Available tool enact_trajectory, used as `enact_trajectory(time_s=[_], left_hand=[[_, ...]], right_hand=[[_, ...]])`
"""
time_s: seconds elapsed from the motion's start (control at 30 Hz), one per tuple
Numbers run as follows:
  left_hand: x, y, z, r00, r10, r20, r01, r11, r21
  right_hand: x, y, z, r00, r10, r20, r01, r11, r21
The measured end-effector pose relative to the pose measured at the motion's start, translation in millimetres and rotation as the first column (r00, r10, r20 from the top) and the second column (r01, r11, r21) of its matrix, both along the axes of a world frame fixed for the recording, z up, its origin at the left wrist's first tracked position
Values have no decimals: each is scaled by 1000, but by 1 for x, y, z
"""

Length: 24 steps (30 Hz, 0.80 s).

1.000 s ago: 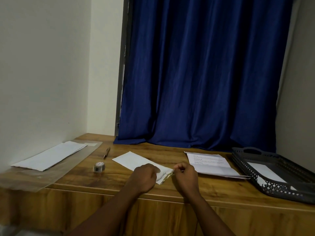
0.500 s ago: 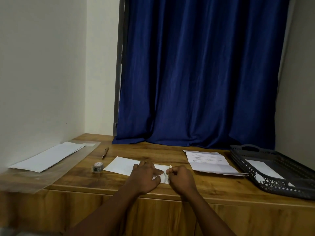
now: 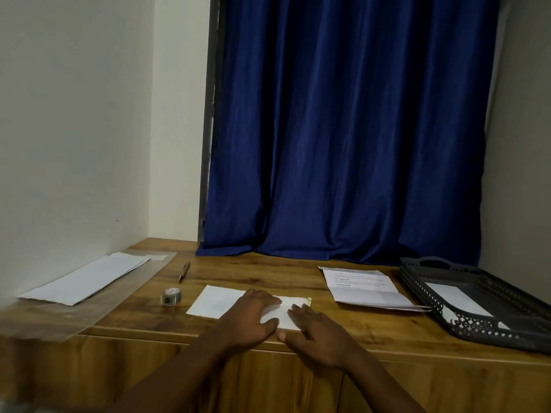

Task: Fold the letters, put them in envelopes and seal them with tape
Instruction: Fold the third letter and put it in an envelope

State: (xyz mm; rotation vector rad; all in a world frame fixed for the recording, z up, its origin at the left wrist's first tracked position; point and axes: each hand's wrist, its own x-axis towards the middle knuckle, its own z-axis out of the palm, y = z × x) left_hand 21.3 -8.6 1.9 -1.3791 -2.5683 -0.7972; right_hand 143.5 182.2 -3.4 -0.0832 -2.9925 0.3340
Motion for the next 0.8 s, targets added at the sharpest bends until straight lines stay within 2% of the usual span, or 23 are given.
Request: enact_trajectory(time_s=[0.07, 0.2, 0.27, 0.37, 0.4, 0.5, 0.57, 0.7, 0.8], left_hand=[[2, -15, 0, 999, -30, -32, 30, 999, -16], [2, -64, -1, 985, -40, -167, -5, 964, -264], [2, -88, -1, 983, -58, -177, 0, 951, -309], [1, -118, 3, 977, -83, -196, 28, 963, -267], [0, -127, 4, 976, -86, -198, 38, 972, -234], [-2, -140, 5, 988, -62, -143, 47, 993, -107], [0, -140, 4, 990, -47, -131, 37, 996, -76], [1, -135, -1, 993, -33, -114, 32, 999, -11], [2, -138, -6, 997, -21, -72, 26, 997, 70]], right_hand=[[10, 5, -1, 1000, 21, -3, -21, 1000, 4], [29, 21, -10, 992, 69, -102, -62, 996, 66], [38, 27, -14, 982, 77, -171, -80, 997, -7], [46, 36, -16, 966, 59, -253, -123, 961, -248], [48, 37, -17, 958, 34, -283, -118, 952, -284], [54, 39, -18, 923, -102, -370, 8, 969, -246], [55, 40, -18, 906, -137, -401, 53, 976, -213], [56, 36, -29, 913, -50, -406, 6, 994, -108], [57, 35, -34, 902, -49, -428, 1, 994, -111]])
